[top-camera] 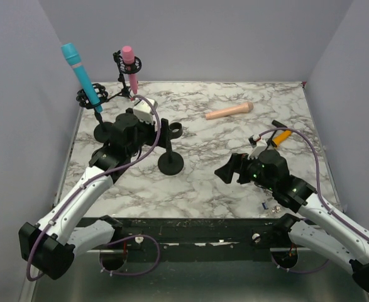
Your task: Remove the microphone from the stand
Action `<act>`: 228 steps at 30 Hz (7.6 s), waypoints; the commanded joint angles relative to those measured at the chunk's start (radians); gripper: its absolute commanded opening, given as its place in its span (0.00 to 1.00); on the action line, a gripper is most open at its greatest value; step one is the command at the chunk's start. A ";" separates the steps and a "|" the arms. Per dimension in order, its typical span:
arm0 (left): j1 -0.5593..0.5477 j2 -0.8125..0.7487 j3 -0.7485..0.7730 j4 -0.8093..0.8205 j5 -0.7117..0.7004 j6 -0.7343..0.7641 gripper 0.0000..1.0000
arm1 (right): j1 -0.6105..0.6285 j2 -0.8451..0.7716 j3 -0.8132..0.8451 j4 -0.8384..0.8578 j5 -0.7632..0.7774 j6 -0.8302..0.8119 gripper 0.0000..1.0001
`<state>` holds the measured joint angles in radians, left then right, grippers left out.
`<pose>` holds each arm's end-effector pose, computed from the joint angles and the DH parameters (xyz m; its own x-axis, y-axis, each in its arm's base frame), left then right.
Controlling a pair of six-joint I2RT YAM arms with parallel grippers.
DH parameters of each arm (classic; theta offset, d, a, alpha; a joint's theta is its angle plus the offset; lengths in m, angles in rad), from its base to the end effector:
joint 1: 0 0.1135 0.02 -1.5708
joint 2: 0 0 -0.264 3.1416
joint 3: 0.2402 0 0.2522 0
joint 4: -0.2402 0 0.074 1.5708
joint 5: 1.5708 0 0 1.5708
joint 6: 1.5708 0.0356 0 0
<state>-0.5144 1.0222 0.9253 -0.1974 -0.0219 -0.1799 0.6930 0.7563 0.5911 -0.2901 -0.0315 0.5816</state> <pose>0.2066 -0.1158 0.3430 -0.3332 -0.0172 -0.9427 0.4208 0.8920 -0.1650 0.1361 0.1145 0.2654 -0.6454 0.1778 -0.7429 -0.3659 0.7818 0.5050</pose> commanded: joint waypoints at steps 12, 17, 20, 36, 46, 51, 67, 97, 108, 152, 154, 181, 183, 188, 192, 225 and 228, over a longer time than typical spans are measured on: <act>0.019 0.261 0.268 -0.330 0.329 0.202 0.88 | 0.004 0.003 0.017 -0.023 0.010 -0.001 1.00; 0.012 0.313 0.330 -0.409 0.125 0.148 0.64 | 0.003 0.013 0.013 -0.016 0.010 0.005 1.00; -0.002 0.328 0.375 -0.492 -0.027 0.126 0.49 | 0.003 0.021 0.009 -0.015 0.011 0.012 1.00; 0.252 -0.128 0.132 -0.610 -0.384 -0.089 0.18 | 0.003 0.039 -0.030 0.034 -0.023 0.032 1.00; 0.688 -0.232 0.027 -0.595 -0.431 -0.081 0.18 | 0.003 0.038 -0.004 0.023 -0.050 0.032 1.00; 0.786 -0.249 0.010 -0.582 -0.351 -0.126 0.18 | 0.002 0.055 0.010 0.025 -0.068 0.044 1.00; 0.824 -0.294 0.143 -0.578 -0.193 -0.155 0.99 | 0.003 0.134 0.014 0.085 -0.105 0.087 1.00; 0.824 0.144 0.457 0.095 0.296 -0.328 0.89 | 0.004 0.121 0.072 0.018 -0.068 0.066 1.00; 0.824 0.277 0.471 0.091 0.242 -0.256 0.69 | 0.004 0.152 0.093 0.010 -0.068 0.037 1.00; 0.611 0.039 0.359 0.357 0.536 -0.520 0.00 | 0.003 0.098 0.190 -0.020 -0.111 0.136 1.00; 0.481 0.033 0.297 0.356 0.541 -0.477 0.00 | 0.003 0.104 0.176 0.036 -0.148 0.161 1.00; -0.053 0.450 0.265 0.362 0.979 -0.554 0.00 | 0.003 0.170 0.177 0.353 -0.108 0.270 0.67; -0.061 0.449 0.269 0.343 0.974 -0.540 0.00 | 0.003 0.162 0.166 0.376 -0.099 0.276 0.66; -0.068 0.459 0.290 0.287 0.962 -0.505 0.00 | 0.003 0.155 0.164 0.388 -0.077 0.272 0.64; -0.070 0.464 0.284 0.291 0.965 -0.509 0.00 | 0.003 0.160 0.136 0.397 -0.074 0.294 0.60; -0.053 0.220 0.463 -0.244 0.083 0.059 0.97 | -0.050 0.457 0.264 0.138 0.293 0.618 0.01; -0.053 0.156 0.451 -0.244 0.034 0.104 0.97 | -0.120 0.517 0.307 0.105 0.285 0.662 0.01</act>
<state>-0.5686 1.2732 1.3499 -0.4179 0.1730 -0.1978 0.6437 1.2167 0.8204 -0.0963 0.1524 1.1557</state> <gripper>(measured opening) 0.965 0.418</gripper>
